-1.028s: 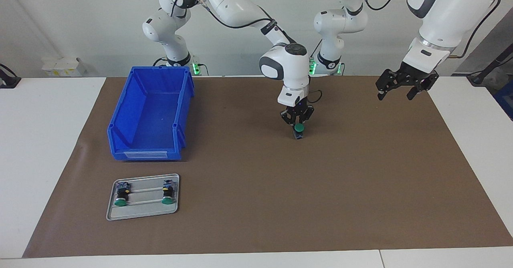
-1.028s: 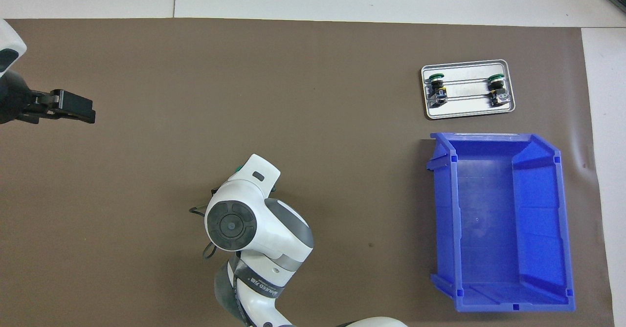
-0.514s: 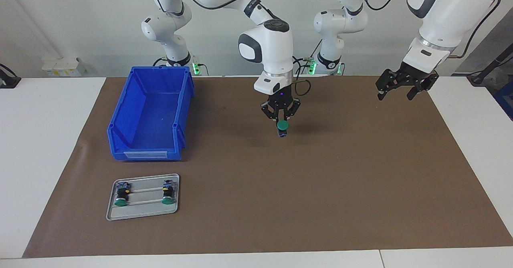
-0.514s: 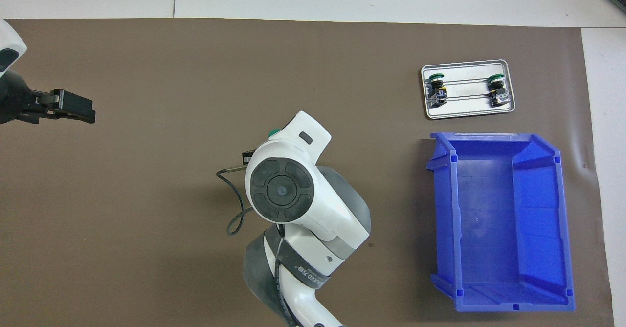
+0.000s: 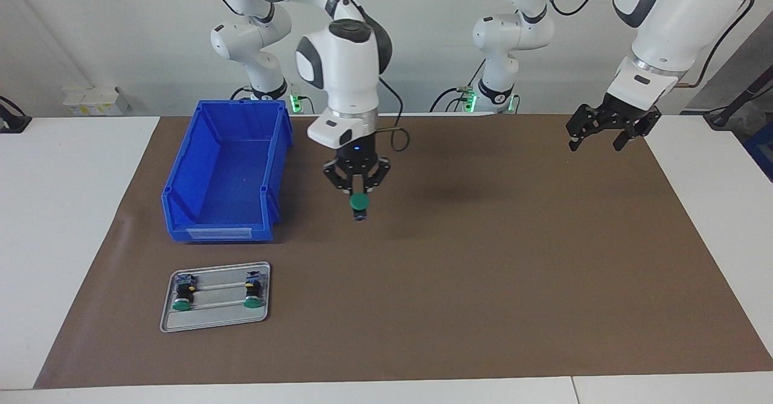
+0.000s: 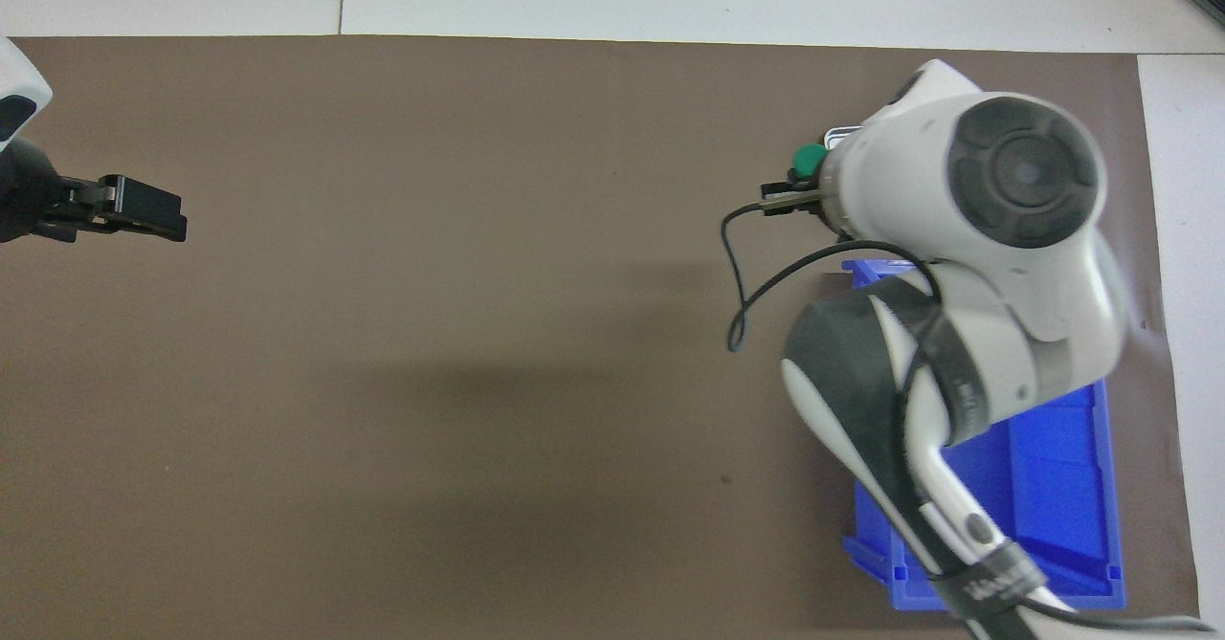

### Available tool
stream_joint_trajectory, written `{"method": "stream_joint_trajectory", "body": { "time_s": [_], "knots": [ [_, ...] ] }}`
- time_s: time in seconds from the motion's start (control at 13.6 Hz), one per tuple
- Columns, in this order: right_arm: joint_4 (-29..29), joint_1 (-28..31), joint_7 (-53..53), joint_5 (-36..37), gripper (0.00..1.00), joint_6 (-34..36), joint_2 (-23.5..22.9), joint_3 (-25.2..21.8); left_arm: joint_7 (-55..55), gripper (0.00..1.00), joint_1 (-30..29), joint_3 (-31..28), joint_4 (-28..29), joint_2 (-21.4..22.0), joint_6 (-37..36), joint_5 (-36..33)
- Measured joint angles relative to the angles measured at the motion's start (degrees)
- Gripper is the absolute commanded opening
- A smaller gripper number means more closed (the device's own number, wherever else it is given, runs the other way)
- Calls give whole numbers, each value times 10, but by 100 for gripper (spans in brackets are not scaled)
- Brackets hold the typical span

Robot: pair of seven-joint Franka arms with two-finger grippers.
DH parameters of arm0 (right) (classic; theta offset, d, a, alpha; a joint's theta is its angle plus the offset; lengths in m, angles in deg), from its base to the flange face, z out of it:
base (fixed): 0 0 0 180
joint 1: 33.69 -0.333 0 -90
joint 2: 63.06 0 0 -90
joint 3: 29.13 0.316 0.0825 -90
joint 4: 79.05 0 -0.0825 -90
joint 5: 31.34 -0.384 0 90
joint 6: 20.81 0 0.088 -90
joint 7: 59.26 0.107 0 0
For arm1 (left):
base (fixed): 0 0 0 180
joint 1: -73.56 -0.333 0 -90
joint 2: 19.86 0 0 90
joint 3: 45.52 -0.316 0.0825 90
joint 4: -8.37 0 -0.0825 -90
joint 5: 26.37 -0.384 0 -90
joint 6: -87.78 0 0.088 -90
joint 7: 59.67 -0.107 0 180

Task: Place and press button with both arms
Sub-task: 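Lower the button into the blue bin and open the right gripper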

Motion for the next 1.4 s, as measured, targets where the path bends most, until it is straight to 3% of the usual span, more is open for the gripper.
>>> {"method": "stream_joint_trajectory", "body": {
  "time_s": [0.22,0.44,0.66,1.03,1.4],
  "knots": [
    [79,101,-124,-9,0,11,64,-1,0,100,0,0,0,0,0,0],
    [174,162,-188,-44,0,-14,108,-1,0,100,0,0,0,0,0,0],
    [273,173,-190,-63,0,-91,133,-1,0,100,0,0,0,0,0,0],
    [380,175,-195,-82,0,-215,131,-1,0,100,0,0,0,0,0,0],
    [408,176,-197,-108,0,-237,124,-1,0,100,0,0,0,0,0,0]
  ]
}}
